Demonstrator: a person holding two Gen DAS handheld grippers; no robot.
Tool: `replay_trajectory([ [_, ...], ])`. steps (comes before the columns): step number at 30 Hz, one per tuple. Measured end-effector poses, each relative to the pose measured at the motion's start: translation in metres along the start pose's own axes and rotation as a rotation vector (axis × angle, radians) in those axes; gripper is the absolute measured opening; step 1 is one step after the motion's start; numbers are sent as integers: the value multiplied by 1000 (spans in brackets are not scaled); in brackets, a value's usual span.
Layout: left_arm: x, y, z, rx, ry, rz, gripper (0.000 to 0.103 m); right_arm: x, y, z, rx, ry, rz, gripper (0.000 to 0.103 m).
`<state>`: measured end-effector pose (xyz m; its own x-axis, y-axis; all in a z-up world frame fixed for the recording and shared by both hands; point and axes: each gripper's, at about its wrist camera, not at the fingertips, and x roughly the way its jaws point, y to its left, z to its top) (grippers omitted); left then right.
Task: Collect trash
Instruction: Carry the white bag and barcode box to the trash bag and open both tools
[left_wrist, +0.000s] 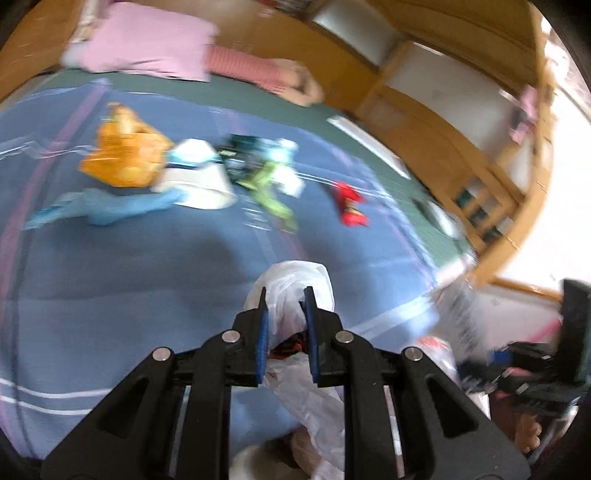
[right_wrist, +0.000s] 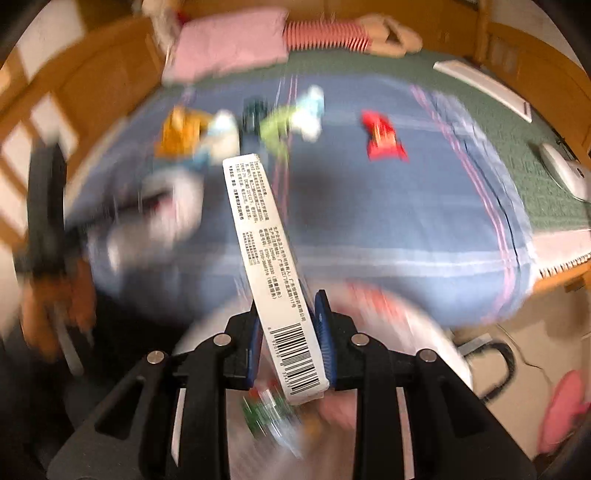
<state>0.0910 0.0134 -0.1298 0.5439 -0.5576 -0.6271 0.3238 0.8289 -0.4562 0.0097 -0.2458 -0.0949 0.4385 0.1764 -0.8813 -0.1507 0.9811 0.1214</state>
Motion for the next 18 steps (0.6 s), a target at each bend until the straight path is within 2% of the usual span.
replay_trajectory([
  [2,3,-17,-7,55,18,-72,18,4,-3,-23,-52,73,33,29],
  [3,5,-25,-9,79,25,-92,18,5,-5,-32,-66,96,60,34],
  [4,6,-31,-13,105,32,-109,18,3,-8,-35,-63,84,66,53],
  [6,10,-46,-20,163,59,-144,18,-8,-22,-28,11,2,62,77],
  [7,11,-52,-24,186,68,-158,18,-17,-34,-21,94,-60,99,77],
  [10,18,-78,-36,290,119,-253,18,-33,-72,-9,348,-172,221,77],
  [12,20,-93,-44,355,150,-338,18,-38,-87,-6,436,-227,220,77],
  [15,20,-118,-62,454,193,-448,22,-39,-97,-3,482,-259,174,77],
  [17,20,-130,-73,505,211,-489,37,-37,-97,-4,483,-243,163,77],
  [18,18,-137,-78,530,218,-504,59,-35,-94,-3,481,-236,159,77],
])
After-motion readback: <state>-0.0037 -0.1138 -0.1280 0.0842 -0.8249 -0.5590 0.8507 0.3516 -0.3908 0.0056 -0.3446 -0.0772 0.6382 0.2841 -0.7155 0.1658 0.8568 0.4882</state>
